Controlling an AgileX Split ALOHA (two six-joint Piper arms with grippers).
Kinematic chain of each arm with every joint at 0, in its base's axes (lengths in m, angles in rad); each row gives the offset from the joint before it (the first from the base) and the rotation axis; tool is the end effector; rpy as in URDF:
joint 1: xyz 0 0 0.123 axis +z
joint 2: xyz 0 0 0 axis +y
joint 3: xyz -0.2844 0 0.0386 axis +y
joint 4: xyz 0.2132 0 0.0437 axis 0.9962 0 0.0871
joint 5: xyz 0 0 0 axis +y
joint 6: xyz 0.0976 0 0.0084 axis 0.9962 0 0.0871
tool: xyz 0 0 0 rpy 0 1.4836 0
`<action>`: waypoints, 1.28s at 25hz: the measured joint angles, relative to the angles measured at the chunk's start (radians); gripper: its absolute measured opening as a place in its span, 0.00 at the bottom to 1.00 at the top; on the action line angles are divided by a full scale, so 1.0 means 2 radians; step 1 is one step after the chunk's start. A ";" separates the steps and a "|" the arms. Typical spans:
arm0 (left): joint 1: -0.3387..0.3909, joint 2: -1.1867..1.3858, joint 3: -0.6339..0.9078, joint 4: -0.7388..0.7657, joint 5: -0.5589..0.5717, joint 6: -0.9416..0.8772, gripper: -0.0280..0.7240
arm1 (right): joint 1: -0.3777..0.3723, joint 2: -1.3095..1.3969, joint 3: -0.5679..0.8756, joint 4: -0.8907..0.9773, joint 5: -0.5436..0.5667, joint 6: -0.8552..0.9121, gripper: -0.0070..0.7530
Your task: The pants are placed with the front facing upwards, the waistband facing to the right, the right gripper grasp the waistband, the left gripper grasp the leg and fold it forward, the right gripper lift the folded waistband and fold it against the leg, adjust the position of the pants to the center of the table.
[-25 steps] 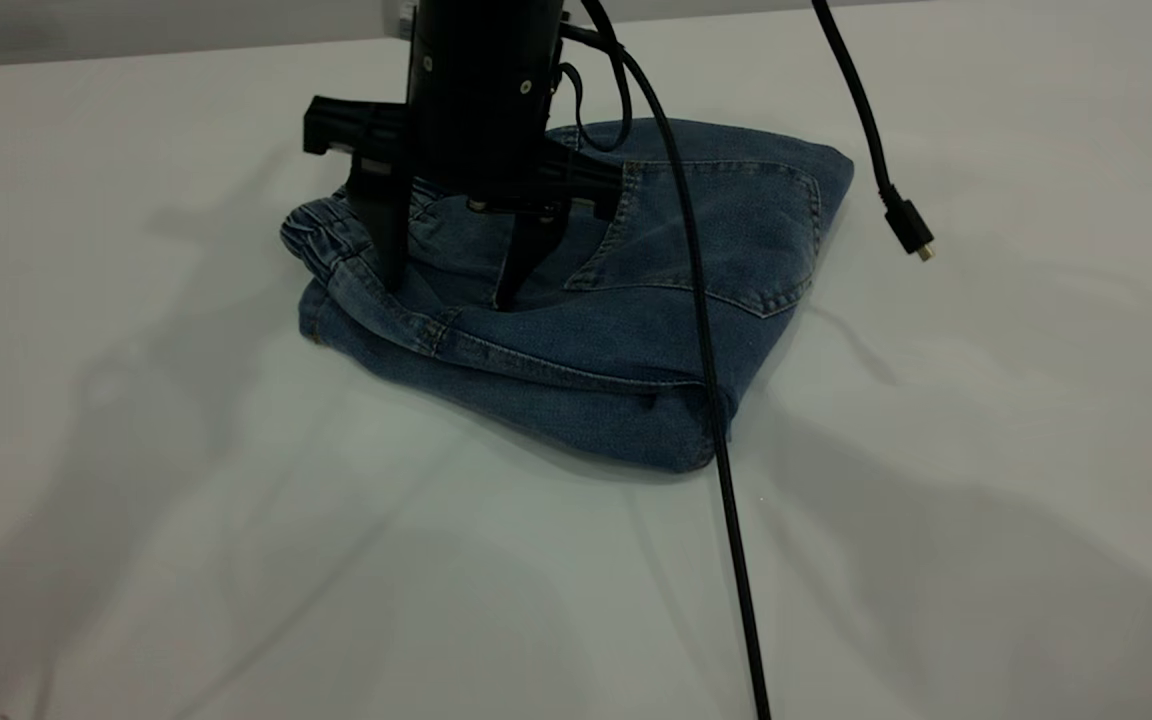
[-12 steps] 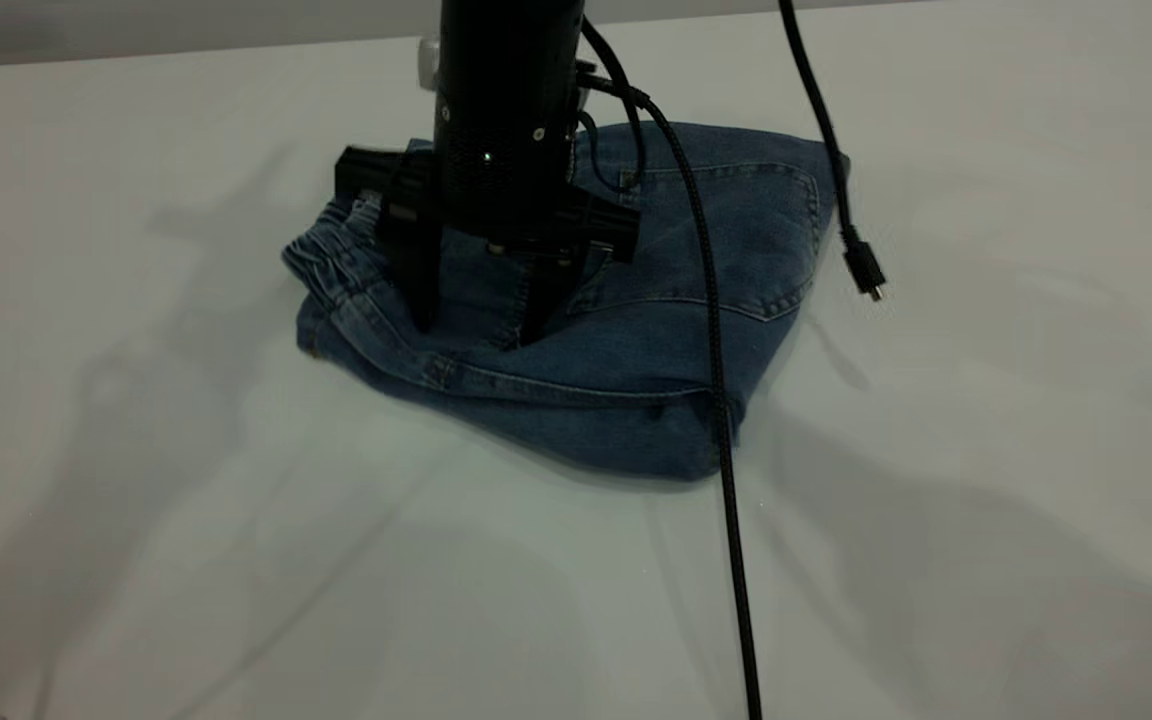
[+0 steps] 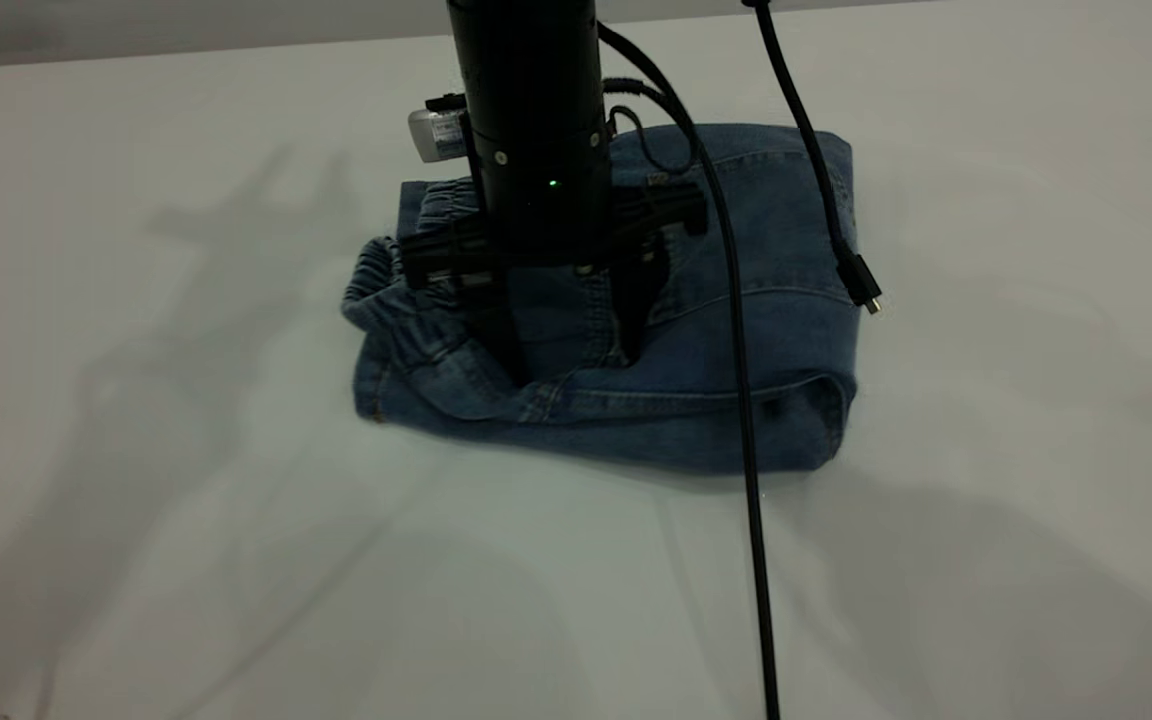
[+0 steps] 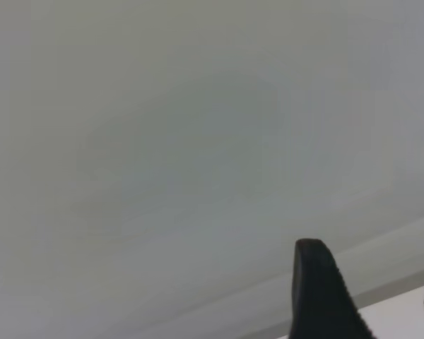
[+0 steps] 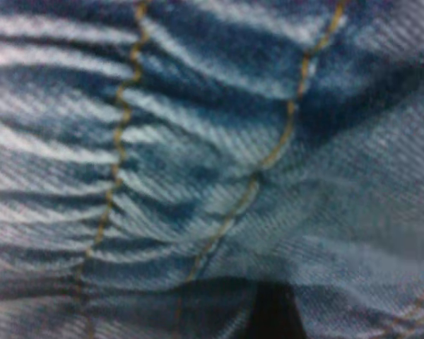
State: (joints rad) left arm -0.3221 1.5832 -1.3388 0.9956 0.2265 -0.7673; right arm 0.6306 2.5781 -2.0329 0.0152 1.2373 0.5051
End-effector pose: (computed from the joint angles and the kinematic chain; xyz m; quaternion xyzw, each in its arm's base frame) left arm 0.3397 -0.0938 0.3709 0.1569 0.7823 0.0440 0.6012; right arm 0.3656 0.2687 0.0719 0.0597 -0.9963 0.0275 0.0562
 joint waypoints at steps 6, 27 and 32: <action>0.000 0.000 0.000 0.000 0.000 0.001 0.50 | 0.010 -0.009 0.001 0.001 -0.006 -0.029 0.58; -0.002 -0.020 0.000 0.000 -0.004 0.000 0.50 | 0.024 -0.306 0.004 -0.043 -0.005 -0.183 0.58; -0.007 -0.046 0.001 -0.002 0.007 0.000 0.50 | 0.024 -0.410 0.045 -0.044 -0.005 -0.213 0.58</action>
State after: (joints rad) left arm -0.3369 1.4903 -1.3361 0.9913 0.2399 -0.7679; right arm 0.6790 1.7582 -1.9423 -0.0724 1.2269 0.0790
